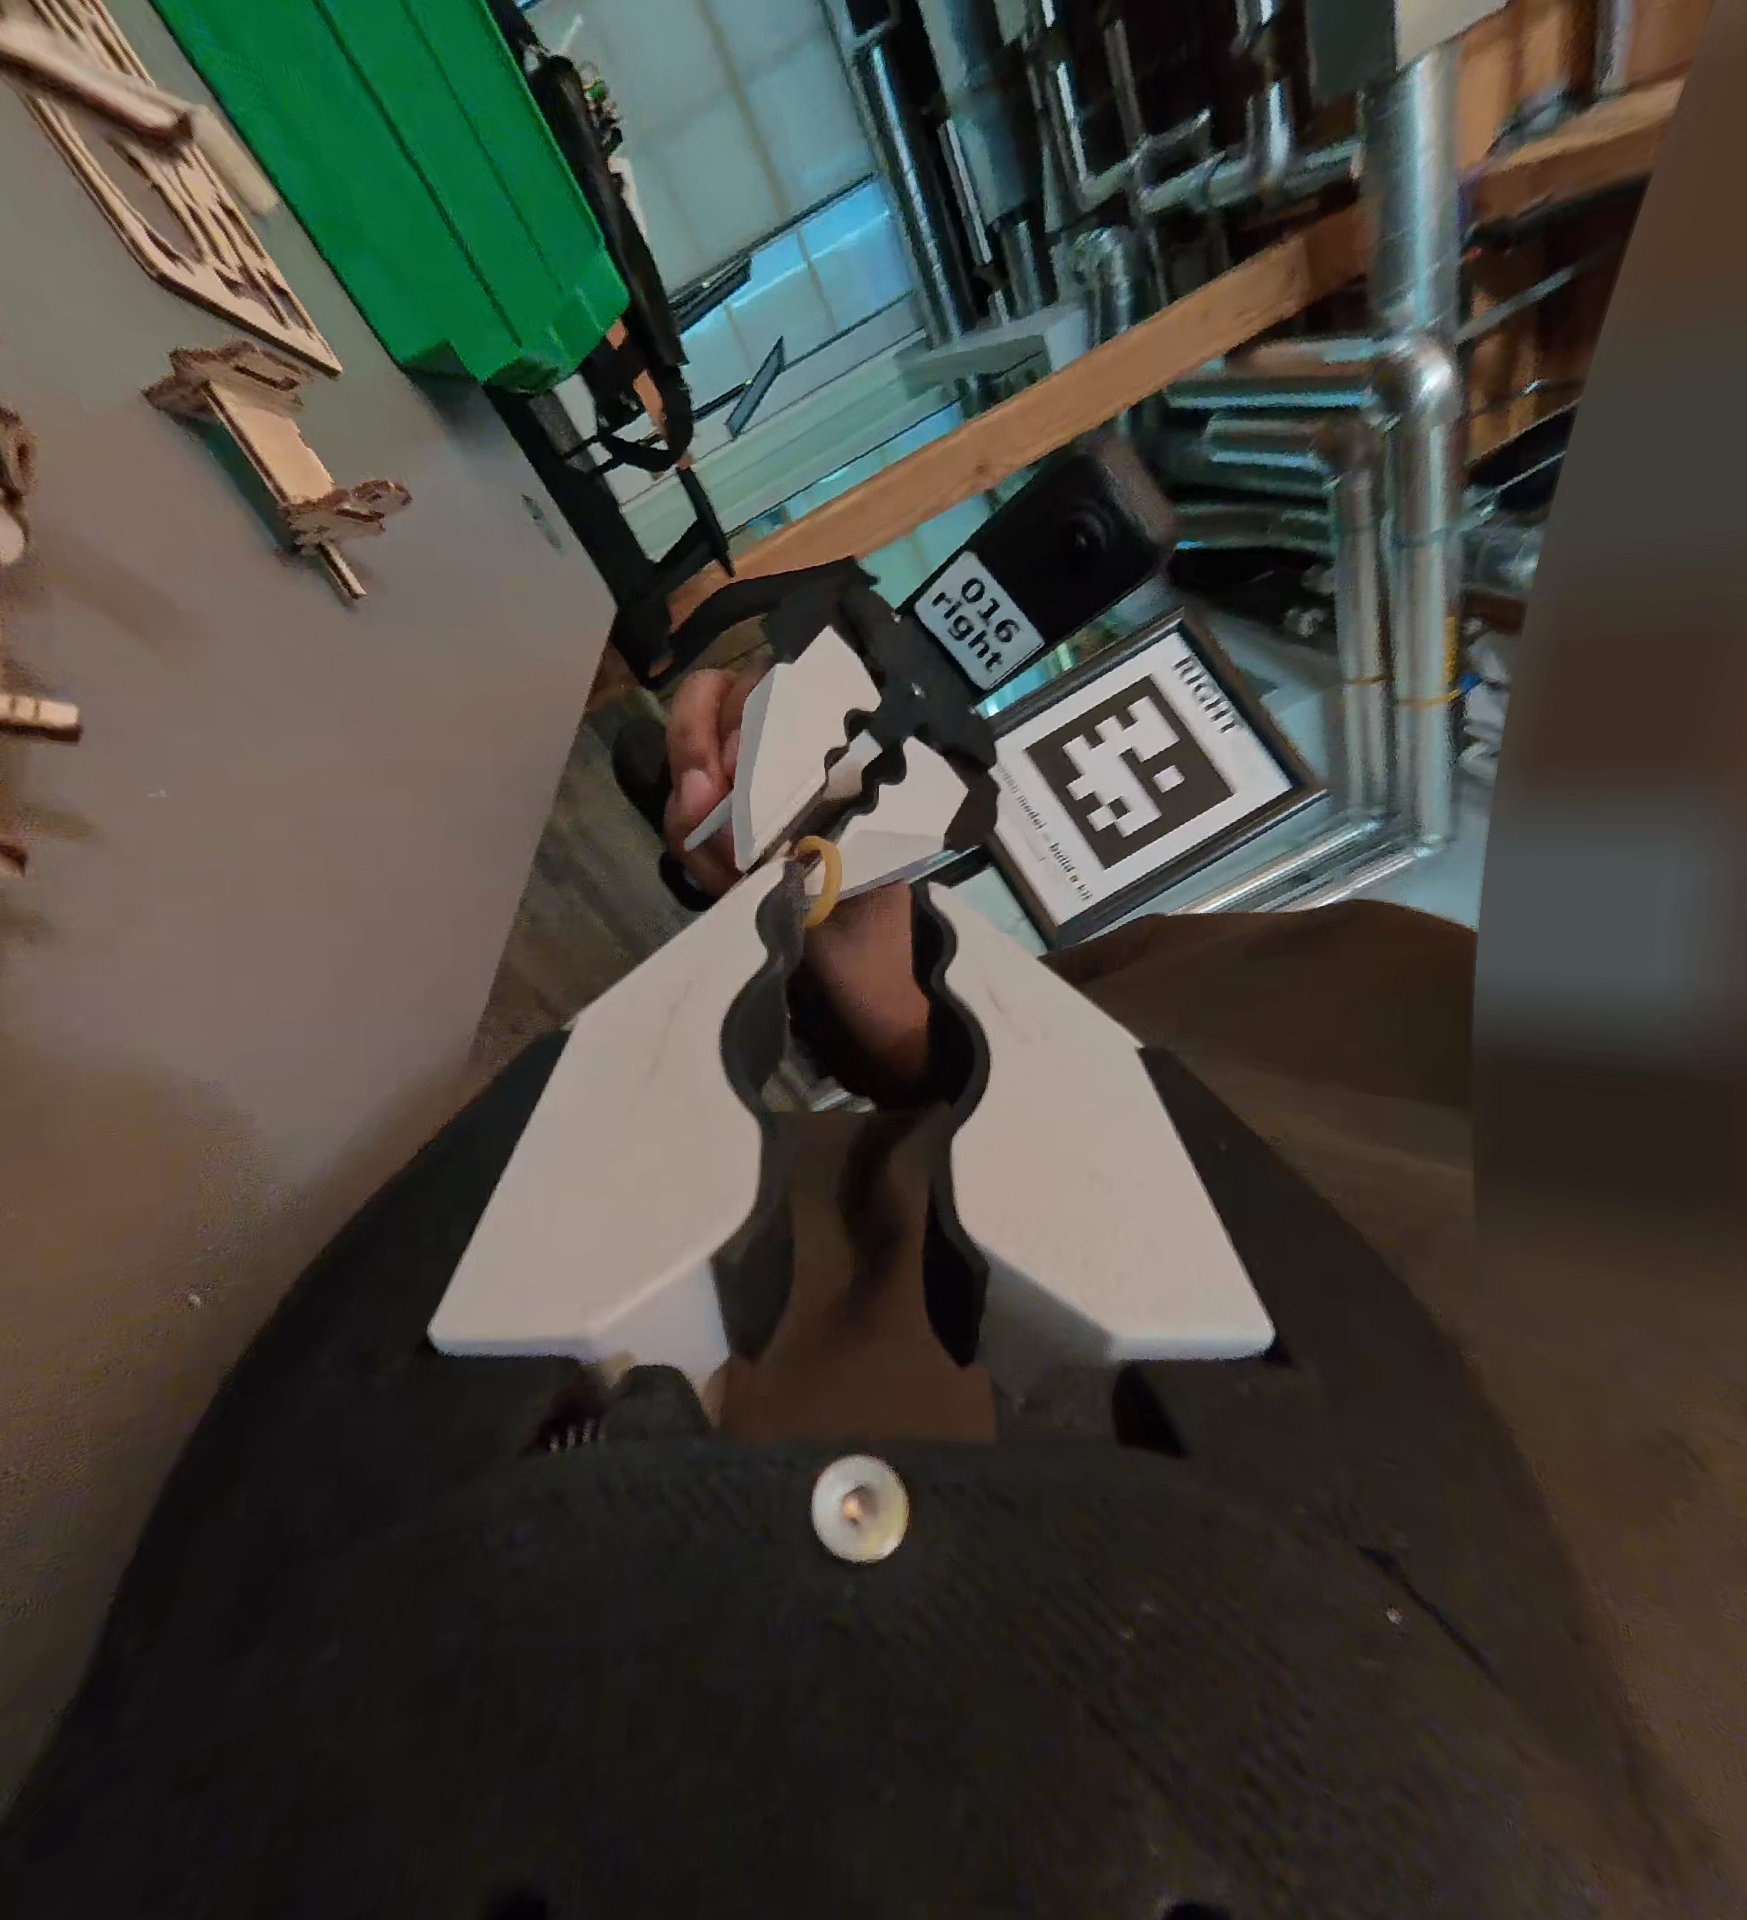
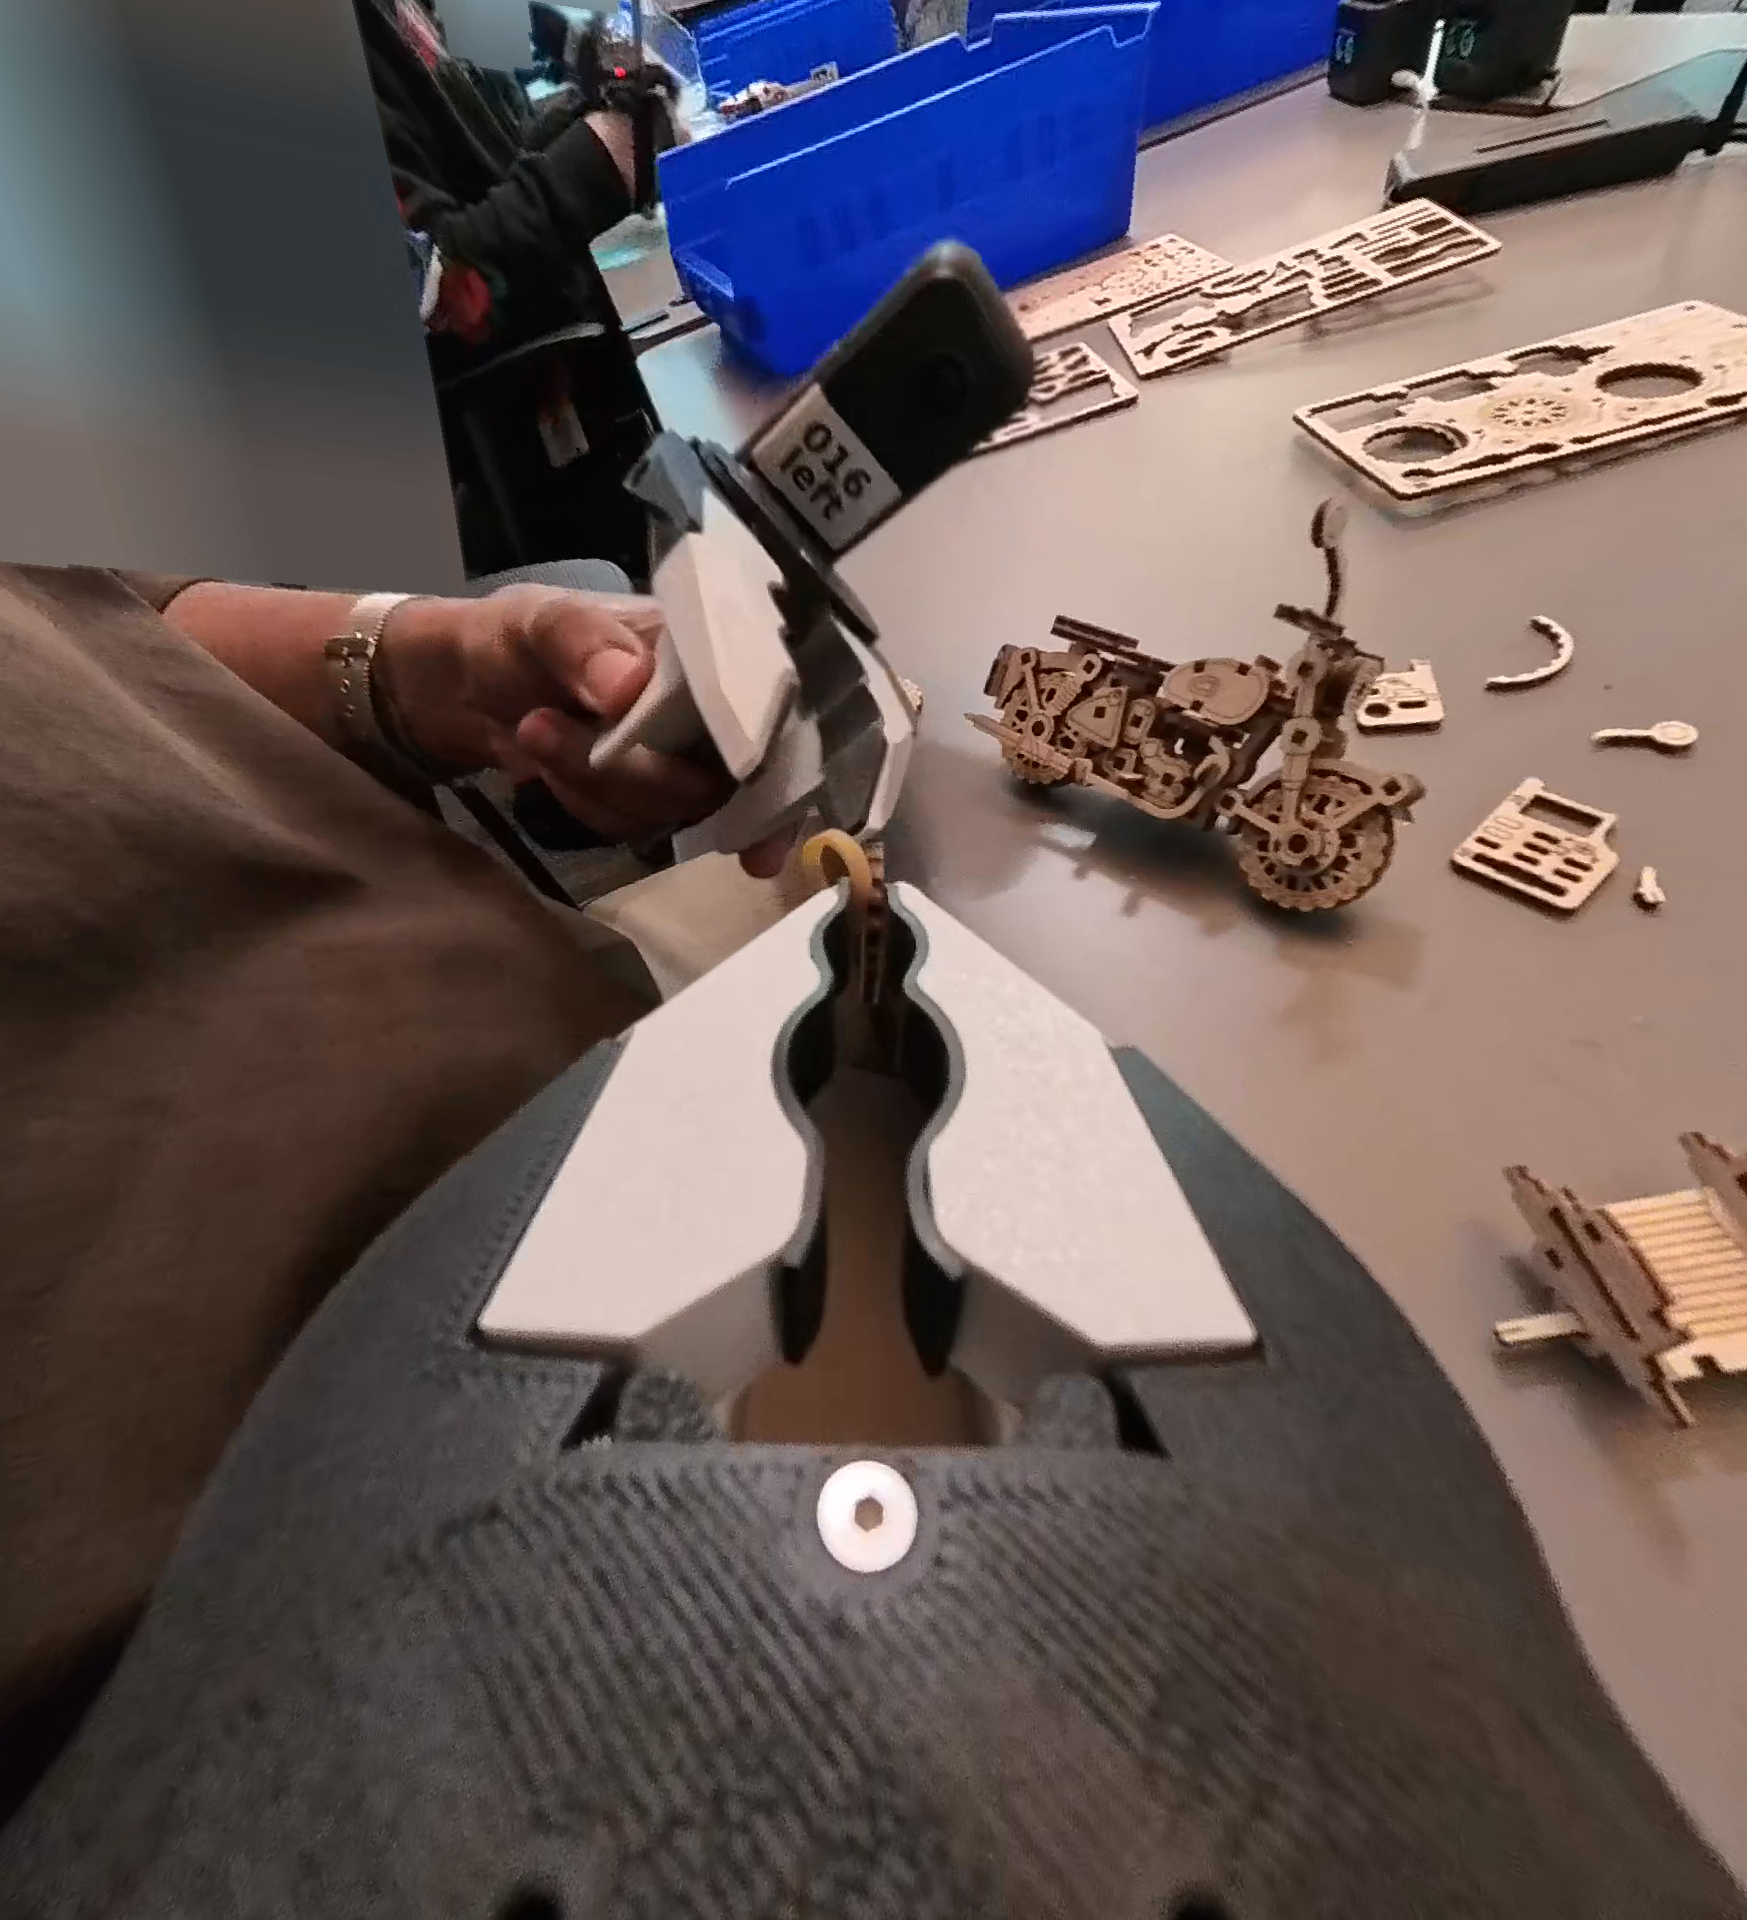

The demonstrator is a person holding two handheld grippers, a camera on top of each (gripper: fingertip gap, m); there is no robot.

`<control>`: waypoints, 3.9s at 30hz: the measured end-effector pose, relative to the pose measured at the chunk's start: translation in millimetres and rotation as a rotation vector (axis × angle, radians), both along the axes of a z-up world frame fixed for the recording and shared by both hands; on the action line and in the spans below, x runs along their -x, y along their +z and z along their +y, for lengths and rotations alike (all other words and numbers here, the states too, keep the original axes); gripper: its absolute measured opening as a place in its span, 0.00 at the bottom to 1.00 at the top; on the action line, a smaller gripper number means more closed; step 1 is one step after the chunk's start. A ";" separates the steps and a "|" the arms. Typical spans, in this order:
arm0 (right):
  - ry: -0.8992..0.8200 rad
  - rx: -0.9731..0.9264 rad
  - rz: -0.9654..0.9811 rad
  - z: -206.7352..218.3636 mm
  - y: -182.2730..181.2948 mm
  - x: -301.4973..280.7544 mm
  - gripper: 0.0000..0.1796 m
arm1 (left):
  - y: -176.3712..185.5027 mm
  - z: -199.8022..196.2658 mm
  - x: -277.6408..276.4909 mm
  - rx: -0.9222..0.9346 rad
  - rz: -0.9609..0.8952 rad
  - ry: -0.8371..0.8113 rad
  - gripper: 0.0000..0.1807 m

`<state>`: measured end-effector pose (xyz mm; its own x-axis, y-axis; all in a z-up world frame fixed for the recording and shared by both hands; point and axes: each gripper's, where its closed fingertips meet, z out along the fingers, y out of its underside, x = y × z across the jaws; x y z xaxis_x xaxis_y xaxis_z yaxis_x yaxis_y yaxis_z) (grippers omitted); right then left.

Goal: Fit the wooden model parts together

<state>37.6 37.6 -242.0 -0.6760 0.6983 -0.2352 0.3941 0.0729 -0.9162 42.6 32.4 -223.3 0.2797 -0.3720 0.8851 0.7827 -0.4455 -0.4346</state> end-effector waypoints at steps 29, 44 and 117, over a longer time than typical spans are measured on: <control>0.054 -0.251 0.036 -9.2 -17.8 -10.9 0.02 | -31.4 3.5 -11.4 0.118 0.659 0.049 0.01; 0.195 -0.337 0.054 -17.3 -24.3 -30.3 0.02 | -44.9 -5.9 -32.8 0.152 0.796 -0.102 0.02; -0.371 -0.232 0.210 -15.0 19.7 32.3 0.13 | -9.7 4.7 43.1 0.128 0.564 0.499 0.01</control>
